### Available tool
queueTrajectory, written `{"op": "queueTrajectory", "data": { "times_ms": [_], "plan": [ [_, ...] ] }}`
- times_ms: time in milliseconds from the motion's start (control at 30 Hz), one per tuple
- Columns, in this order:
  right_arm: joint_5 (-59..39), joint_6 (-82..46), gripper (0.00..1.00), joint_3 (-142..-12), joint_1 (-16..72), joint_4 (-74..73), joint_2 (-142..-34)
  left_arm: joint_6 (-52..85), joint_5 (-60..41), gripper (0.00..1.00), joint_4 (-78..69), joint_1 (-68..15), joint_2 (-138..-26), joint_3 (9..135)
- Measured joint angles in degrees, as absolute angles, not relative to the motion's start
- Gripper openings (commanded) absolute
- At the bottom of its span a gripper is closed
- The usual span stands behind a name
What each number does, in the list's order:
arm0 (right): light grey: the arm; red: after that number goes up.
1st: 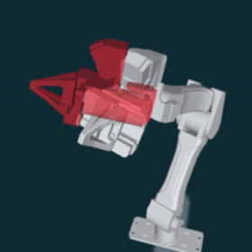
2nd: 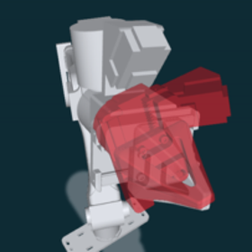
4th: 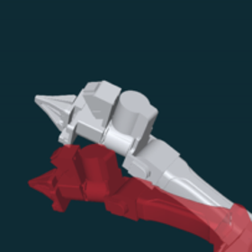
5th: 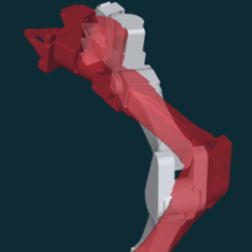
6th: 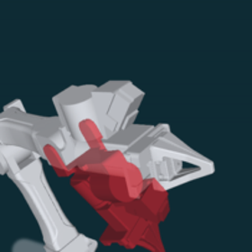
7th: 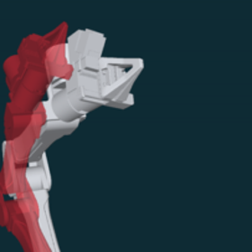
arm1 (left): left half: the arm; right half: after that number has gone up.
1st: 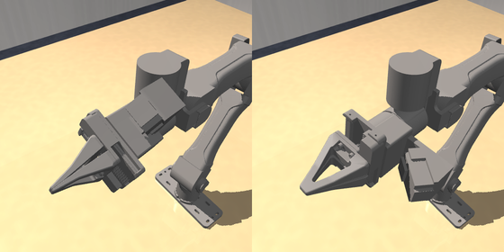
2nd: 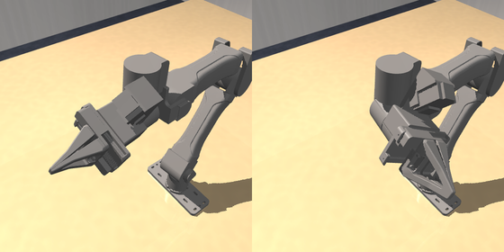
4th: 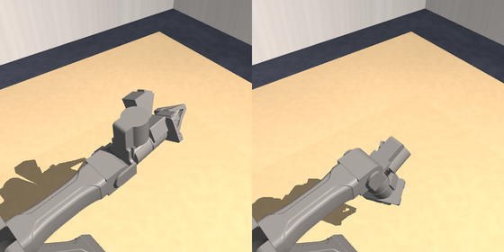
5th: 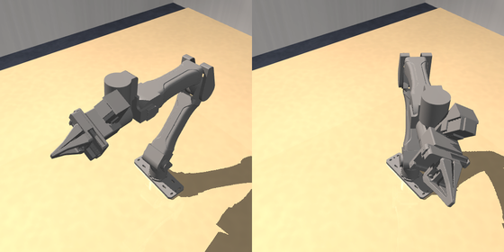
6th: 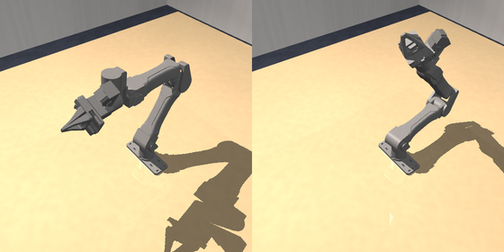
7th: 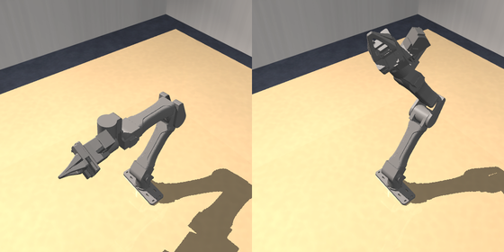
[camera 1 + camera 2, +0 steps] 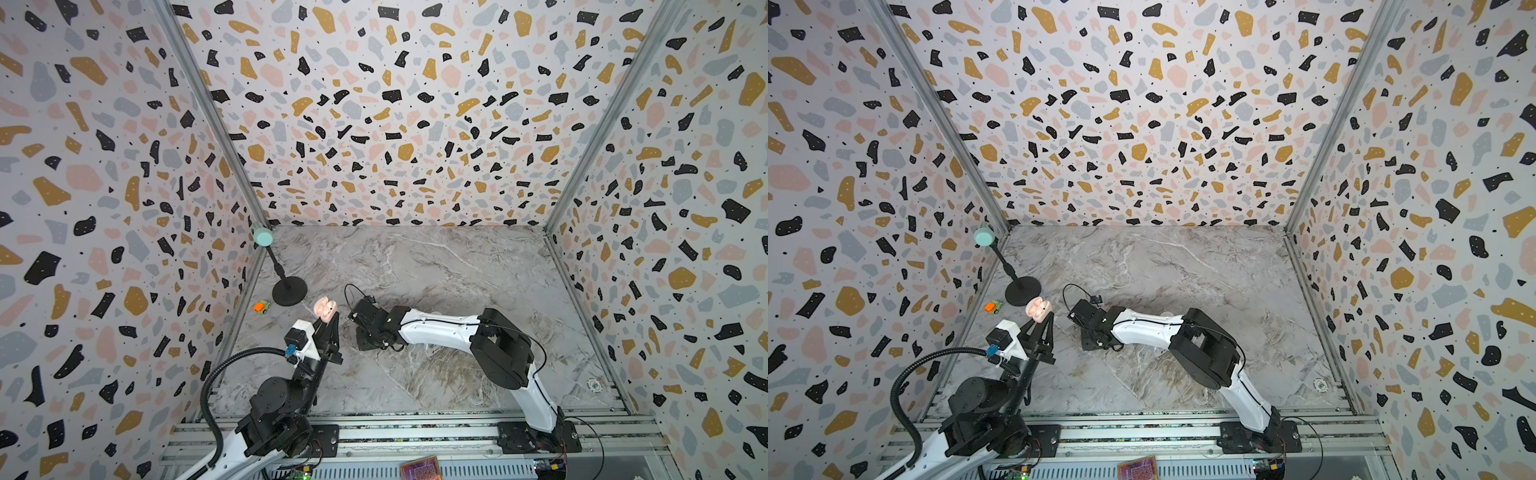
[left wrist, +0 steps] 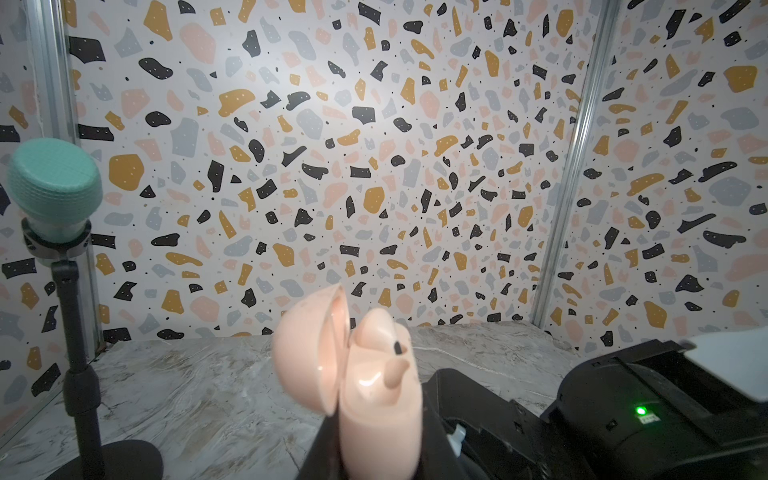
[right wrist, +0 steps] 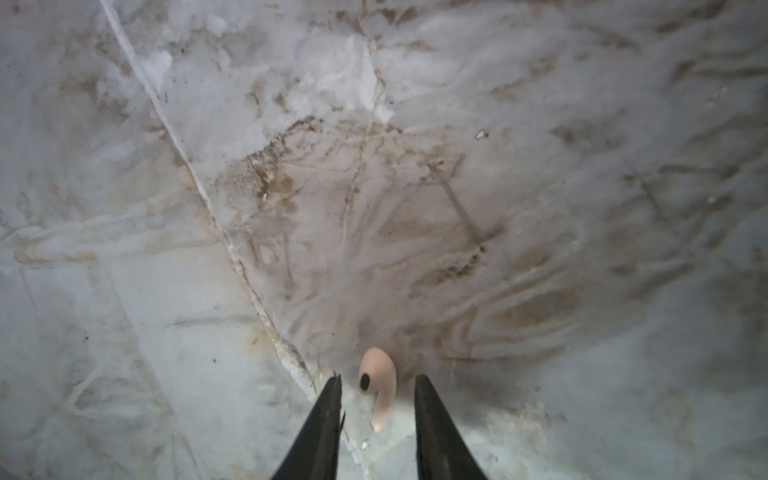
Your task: Insert the wireless bluetooth earbuds into the charging case
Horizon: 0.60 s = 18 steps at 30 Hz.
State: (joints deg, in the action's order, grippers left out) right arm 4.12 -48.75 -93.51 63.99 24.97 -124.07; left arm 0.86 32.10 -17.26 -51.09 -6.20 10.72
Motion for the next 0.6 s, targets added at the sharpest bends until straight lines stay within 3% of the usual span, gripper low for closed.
{"op": "queueTrajectory", "data": {
  "times_ms": [600],
  "plan": [
    [5.7, -46.2, 0.19, -97.4, 64.0, 27.1, -127.1, 0.8, 32.1, 0.0, -17.3, -51.0, -6.2, 10.7]
  ]
}}
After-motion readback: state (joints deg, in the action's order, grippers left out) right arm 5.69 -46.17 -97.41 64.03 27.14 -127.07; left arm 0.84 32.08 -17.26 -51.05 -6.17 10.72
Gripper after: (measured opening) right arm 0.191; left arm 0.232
